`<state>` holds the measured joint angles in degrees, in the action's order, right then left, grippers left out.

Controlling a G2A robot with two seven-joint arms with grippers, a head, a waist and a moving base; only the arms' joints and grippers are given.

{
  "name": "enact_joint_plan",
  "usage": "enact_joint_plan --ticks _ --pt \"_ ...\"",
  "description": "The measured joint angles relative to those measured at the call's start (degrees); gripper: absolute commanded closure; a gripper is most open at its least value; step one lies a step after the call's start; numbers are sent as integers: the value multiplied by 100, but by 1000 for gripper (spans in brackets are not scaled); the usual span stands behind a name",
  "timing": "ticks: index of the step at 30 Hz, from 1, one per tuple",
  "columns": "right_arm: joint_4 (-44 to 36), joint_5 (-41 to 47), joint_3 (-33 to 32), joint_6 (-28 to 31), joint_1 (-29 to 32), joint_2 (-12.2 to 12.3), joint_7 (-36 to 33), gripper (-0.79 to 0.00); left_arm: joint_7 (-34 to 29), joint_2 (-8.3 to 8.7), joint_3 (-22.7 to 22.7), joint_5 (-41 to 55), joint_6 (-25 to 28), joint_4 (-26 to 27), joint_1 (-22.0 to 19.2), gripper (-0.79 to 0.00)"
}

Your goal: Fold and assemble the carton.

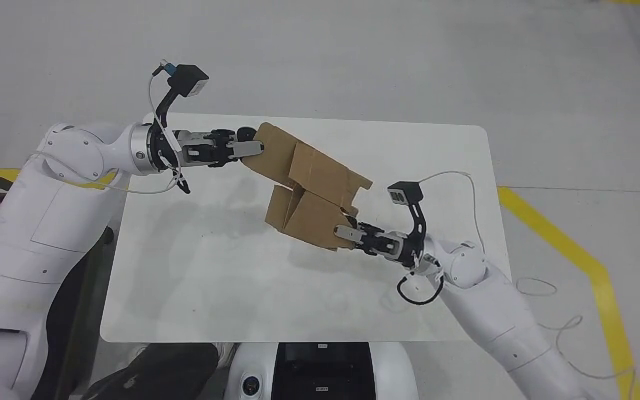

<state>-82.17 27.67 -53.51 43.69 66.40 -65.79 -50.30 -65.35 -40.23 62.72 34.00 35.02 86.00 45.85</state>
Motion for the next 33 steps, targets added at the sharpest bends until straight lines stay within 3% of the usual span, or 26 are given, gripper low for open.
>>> enact_joint_plan --ticks 16,26,33 --pt "-427 -166 -500 -252 185 126 -224 0 0 0 0 0 0 0 0 -785" --pt "-1322 -728 -1419 -1431 560 391 -573 0 0 0 0 0 0 0 0 -785" --pt "-1704 -522 -1719 -2266 540 480 -1004 0 0 0 0 0 0 0 0 -785"
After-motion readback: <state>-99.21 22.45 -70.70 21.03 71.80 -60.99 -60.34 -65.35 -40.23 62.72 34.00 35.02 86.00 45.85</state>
